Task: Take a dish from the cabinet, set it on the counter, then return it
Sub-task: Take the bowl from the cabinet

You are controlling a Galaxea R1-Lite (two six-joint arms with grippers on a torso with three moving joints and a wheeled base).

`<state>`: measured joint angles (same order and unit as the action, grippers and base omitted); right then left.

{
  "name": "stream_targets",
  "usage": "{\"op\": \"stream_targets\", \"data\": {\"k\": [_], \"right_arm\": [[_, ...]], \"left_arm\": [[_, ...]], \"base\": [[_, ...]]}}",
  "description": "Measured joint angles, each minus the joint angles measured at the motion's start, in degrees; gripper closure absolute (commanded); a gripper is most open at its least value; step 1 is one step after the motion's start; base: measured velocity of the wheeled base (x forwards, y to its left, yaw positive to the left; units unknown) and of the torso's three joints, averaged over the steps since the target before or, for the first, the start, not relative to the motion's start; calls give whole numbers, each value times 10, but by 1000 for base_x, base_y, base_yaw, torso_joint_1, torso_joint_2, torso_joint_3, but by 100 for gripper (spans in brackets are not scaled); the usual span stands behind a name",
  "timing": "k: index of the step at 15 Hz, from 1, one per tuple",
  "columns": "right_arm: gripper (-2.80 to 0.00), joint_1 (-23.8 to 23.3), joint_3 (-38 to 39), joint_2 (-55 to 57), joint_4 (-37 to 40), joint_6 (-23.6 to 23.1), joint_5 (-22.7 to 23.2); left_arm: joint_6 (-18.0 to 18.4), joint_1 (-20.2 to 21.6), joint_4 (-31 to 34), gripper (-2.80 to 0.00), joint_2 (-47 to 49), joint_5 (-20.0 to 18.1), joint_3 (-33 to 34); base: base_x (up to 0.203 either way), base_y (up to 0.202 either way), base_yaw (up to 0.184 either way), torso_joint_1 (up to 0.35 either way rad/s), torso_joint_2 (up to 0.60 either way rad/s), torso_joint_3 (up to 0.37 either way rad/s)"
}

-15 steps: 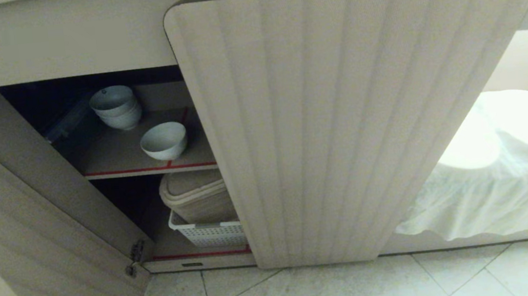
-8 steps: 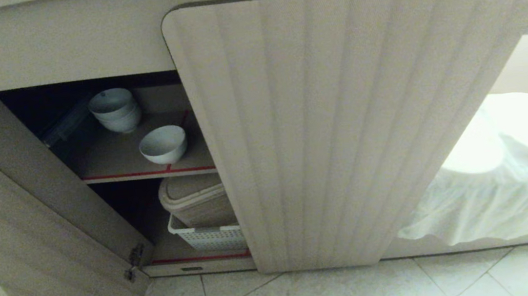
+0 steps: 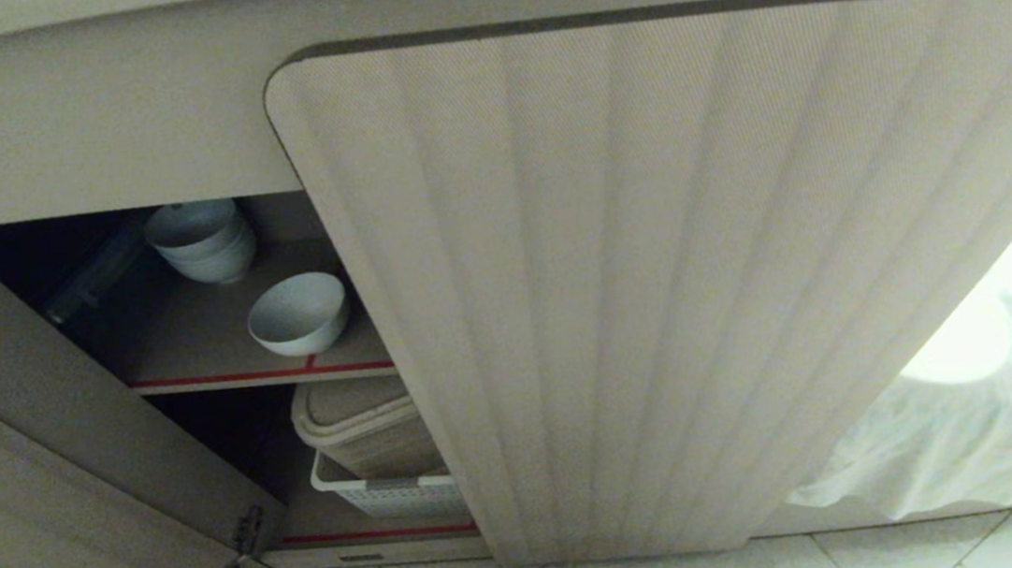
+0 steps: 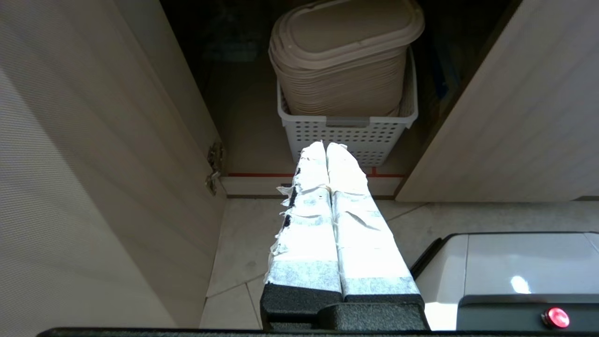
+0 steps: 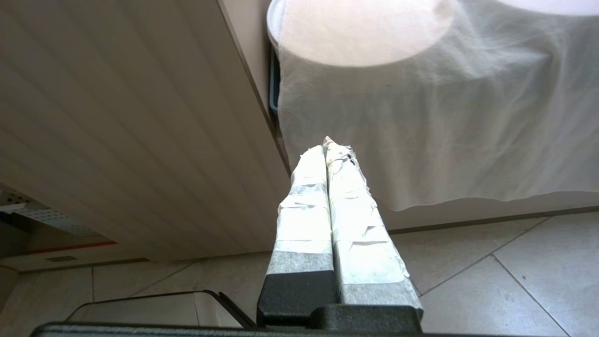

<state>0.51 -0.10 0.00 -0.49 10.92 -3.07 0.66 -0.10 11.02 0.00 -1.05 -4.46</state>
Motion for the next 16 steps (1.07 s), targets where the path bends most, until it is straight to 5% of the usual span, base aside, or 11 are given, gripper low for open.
{"op": "stream_targets", "data": {"k": [16], "right_arm": [[0, 0, 0, 0, 0, 0, 0]], "left_arm": [[5, 0, 7, 0, 3, -4, -3]], "base": [[0, 0, 0, 0, 0, 0]]}}
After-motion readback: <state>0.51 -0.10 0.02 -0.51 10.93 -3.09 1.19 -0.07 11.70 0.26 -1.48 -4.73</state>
